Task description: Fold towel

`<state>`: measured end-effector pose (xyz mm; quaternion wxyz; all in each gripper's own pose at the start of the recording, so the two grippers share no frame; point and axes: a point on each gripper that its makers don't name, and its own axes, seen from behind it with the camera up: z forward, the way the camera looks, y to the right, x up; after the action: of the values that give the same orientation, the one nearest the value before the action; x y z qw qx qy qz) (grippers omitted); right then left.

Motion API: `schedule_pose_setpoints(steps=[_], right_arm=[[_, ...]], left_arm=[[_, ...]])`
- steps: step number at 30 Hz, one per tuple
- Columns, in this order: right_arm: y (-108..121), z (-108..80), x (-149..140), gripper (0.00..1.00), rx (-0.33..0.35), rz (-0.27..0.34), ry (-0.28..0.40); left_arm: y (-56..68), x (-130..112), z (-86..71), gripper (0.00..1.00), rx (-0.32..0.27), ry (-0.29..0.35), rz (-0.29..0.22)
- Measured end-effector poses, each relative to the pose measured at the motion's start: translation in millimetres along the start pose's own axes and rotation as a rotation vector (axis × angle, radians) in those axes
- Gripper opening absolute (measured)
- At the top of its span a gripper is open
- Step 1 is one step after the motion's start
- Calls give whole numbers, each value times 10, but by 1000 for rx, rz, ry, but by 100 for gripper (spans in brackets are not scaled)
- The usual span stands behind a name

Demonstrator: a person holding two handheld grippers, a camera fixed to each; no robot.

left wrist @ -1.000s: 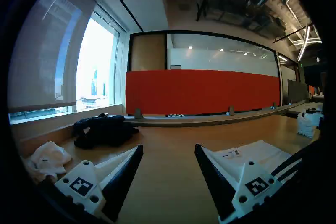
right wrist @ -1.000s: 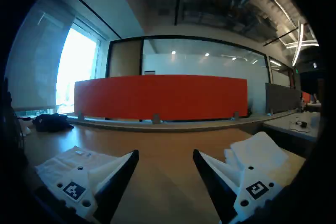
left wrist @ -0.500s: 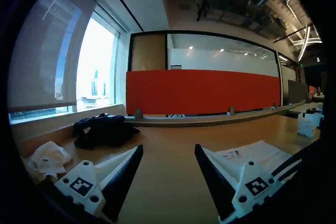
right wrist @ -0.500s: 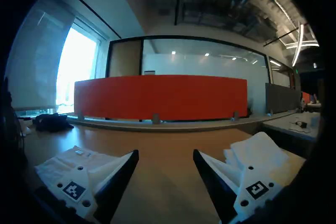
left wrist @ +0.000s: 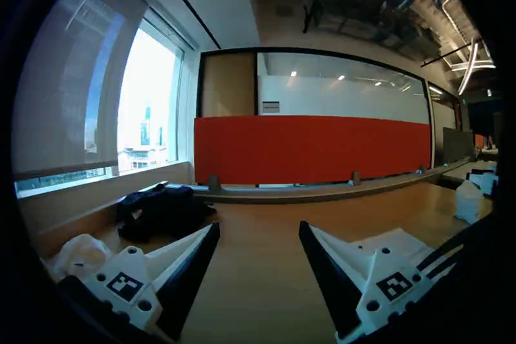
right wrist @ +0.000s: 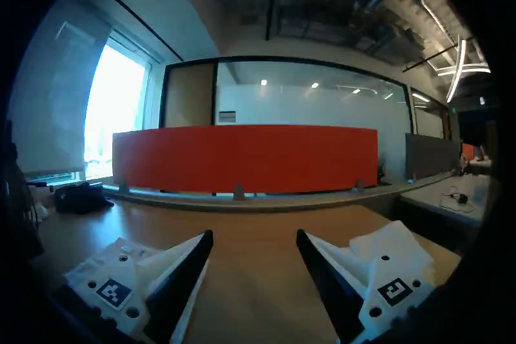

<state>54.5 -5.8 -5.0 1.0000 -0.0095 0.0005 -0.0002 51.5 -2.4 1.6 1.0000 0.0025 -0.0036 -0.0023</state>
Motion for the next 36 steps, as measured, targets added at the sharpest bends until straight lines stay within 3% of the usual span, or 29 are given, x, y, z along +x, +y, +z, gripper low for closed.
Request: schedule_pose_setpoints(steps=[11, 17, 29, 36], right_arm=[[-32, -65, 882, 100, -14, 1, 13], [-7, -114, 1228, 100, -27, -2, 16], [19, -204, 1642, 100, -17, -29, -19], [-106, -213, 1650, 100, 66, -82, -80]], left_arm=[[-51, 834, -84, 91, -6, -4, -22], [-59, 1173, -144, 91, -11, -16, -23], [134, 1439, -294, 91, -74, -82, -8], [312, 1493, -321, 91, -169, -129, 13]])
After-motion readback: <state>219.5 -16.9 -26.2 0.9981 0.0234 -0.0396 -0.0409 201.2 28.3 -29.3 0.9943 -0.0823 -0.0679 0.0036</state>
